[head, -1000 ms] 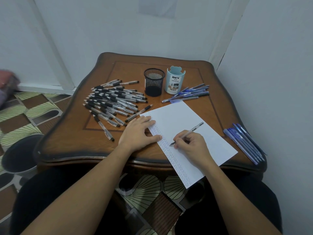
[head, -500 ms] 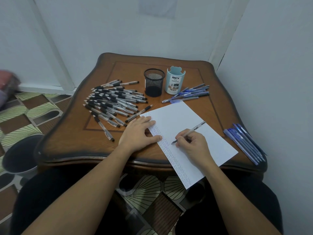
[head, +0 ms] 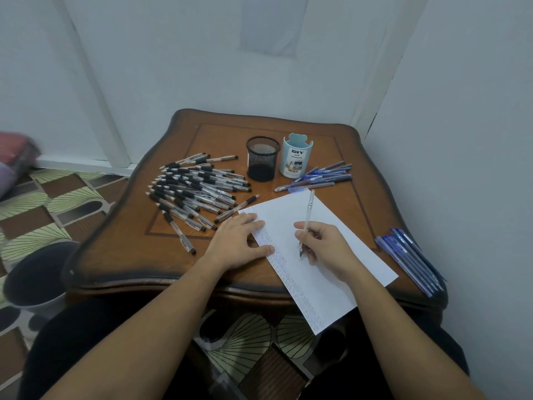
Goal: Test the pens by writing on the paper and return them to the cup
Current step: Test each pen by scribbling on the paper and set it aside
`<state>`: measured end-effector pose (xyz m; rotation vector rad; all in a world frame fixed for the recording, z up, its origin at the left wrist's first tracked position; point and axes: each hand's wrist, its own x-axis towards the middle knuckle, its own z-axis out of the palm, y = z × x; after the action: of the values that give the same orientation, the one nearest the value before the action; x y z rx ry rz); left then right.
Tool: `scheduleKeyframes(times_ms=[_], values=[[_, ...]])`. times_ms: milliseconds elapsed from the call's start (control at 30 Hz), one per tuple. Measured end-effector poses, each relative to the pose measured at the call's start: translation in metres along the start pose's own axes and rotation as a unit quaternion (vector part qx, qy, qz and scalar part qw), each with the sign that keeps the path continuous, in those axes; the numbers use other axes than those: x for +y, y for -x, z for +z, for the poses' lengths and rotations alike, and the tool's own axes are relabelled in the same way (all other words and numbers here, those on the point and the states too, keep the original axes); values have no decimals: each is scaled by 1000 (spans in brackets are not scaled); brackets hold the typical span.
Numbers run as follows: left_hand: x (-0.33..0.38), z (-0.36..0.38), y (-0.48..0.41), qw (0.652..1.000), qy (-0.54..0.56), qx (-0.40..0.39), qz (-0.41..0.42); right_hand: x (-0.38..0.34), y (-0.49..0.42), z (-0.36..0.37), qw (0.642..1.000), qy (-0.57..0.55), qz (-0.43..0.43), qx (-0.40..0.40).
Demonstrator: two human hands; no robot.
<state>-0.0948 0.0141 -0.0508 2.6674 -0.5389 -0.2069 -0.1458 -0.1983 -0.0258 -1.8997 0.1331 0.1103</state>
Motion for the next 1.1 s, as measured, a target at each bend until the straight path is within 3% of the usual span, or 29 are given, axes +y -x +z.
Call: scheduleKeyframes(times_ms=[233,467,733,1100], values=[[2,-14,0,996,91,4,-12,-29,-23,10,990,140,-14,-8],[-35,-53,22,987,120,106,-15,-61,-51,46,976,195,-78,-64],[-131,-104,88,968,71,195,-143,-108,-86,150,947,212,-173,-167],[-239,-139,205,911,54,242,-330,-164,-83,347,918,188,-164,-309]])
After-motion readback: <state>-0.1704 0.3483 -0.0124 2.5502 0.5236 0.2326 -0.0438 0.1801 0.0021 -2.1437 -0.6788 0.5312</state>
